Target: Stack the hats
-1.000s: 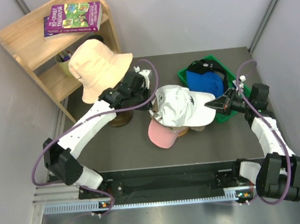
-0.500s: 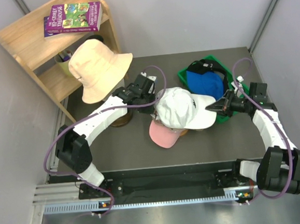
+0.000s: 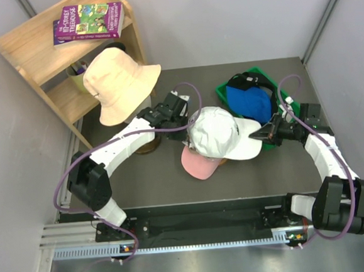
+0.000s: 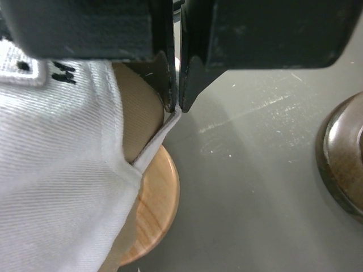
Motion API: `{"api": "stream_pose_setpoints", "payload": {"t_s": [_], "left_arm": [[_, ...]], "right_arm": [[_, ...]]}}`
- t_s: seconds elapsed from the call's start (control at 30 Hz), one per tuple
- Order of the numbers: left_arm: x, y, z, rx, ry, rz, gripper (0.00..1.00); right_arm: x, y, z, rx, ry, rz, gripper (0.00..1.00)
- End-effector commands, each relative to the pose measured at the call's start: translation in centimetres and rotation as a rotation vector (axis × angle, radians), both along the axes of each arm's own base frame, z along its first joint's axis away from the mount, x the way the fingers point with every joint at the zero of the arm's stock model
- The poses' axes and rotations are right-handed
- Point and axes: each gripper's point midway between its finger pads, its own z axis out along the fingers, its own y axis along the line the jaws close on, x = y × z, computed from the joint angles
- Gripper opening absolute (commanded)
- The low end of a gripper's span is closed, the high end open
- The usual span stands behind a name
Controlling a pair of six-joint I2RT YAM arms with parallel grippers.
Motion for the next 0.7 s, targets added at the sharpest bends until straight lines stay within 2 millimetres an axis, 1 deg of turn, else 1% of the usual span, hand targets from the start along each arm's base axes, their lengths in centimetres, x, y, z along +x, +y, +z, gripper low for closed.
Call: {"api": "stream_pose_setpoints", "payload": {"t_s": [0.0, 0.13, 0.3, 0.4, 0.47, 0.5, 0.53, 0.57, 0.6, 0.63, 0.67], "left_arm": [[-3.4, 5.4, -4.1, 0.215, 0.154, 0.025, 0.00], [-4.5, 5.9, -5.8, 0.237, 0.201, 0.024, 0.00], [-4.2, 5.8, -5.5, 0.229, 0.184, 0.037, 0.00], [-3.8, 5.5, -5.1, 0.215, 0.175, 0.041, 0.00], [-3.5, 5.2, -4.4, 0.199, 0.166, 0.052, 0.00], [-3.4, 5.0, -4.0, 0.189, 0.160, 0.054, 0.00], [-3.0, 4.7, -3.3, 0.172, 0.141, 0.061, 0.01], [-2.8, 4.5, -2.6, 0.158, 0.125, 0.063, 0.09], [-2.4, 4.2, -1.8, 0.141, 0.106, 0.065, 0.24], [-2.1, 4.0, -1.3, 0.131, 0.092, 0.064, 0.34], [-1.9, 4.0, -0.6, 0.120, 0.075, 0.067, 0.45]], "right_arm": [[-1.2, -4.2, -7.6, -0.339, 0.144, -0.080, 0.00], [-1.9, -5.0, -8.9, -0.399, 0.195, -0.082, 0.00], [-2.5, -5.6, -9.8, -0.439, 0.220, -0.089, 0.00], [-2.7, -6.0, -10.2, -0.464, 0.228, -0.096, 0.00], [-2.7, -6.0, -10.2, -0.468, 0.223, -0.091, 0.00], [-2.5, -6.0, -9.8, -0.471, 0.210, -0.096, 0.08], [-2.3, -6.1, -9.4, -0.473, 0.197, -0.100, 0.13], [-2.1, -6.1, -9.1, -0.475, 0.183, -0.102, 0.19], [-2.0, -6.2, -8.5, -0.477, 0.167, -0.109, 0.35], [-1.5, -6.2, -7.8, -0.475, 0.142, -0.118, 0.43], [-1.2, -6.1, -7.3, -0.472, 0.120, -0.117, 0.49]]}}
